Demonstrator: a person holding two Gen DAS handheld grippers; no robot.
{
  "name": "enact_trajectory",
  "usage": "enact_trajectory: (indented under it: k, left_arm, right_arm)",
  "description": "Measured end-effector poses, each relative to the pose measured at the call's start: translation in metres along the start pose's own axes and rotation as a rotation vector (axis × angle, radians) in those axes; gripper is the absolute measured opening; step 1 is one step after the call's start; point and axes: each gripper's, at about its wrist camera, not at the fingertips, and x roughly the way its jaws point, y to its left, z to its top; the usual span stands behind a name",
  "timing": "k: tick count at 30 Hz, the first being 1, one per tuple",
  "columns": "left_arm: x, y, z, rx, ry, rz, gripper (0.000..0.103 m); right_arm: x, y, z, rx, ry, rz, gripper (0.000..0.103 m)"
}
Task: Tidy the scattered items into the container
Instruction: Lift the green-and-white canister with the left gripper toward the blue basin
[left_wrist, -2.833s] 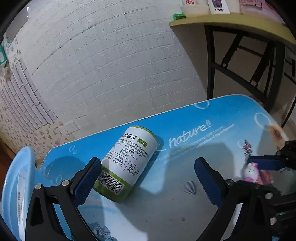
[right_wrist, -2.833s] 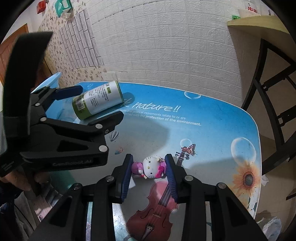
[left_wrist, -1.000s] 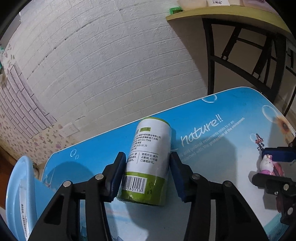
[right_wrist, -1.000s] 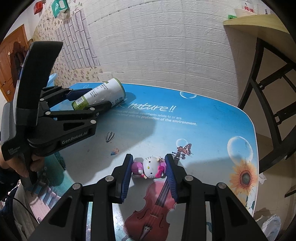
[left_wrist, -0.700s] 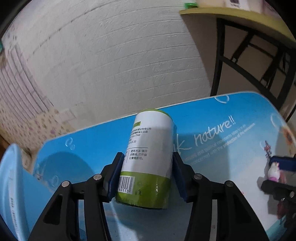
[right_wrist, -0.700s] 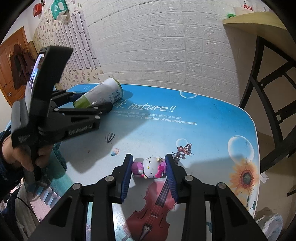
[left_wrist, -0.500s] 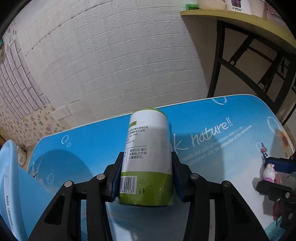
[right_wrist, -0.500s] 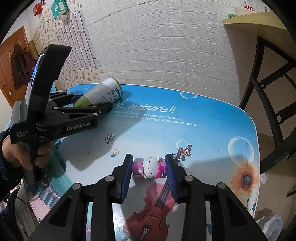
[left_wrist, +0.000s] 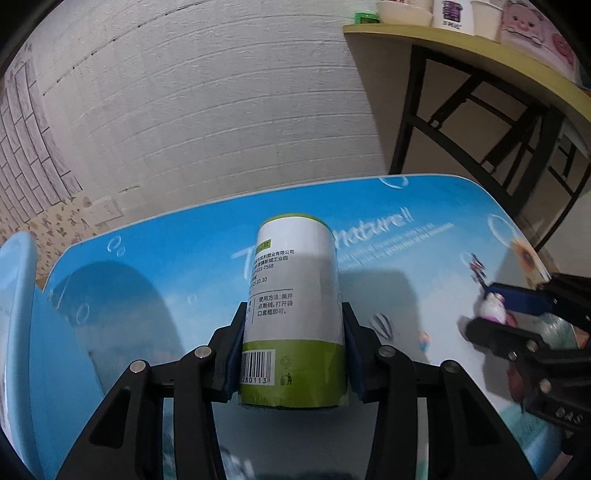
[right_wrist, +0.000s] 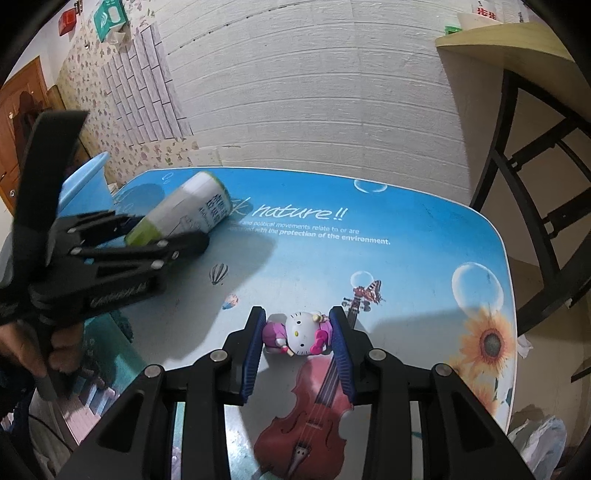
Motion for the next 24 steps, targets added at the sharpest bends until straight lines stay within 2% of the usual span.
enact_trajectory:
  k: [11,24]
  left_arm:
    - [-0.026,-0.011,-0.030,-0.004,0.000,-0.037,0.043]
    - [-0.038,-0.014,-0.047,-0.011,-0.016,-0.013,0.043]
  right_arm:
    - [-0.011,0.001,-0.012,0.098,0.008,-0.060,0.036]
    - [-0.013,0.016,-0.017,0.140,0.006,-0.098,0.036]
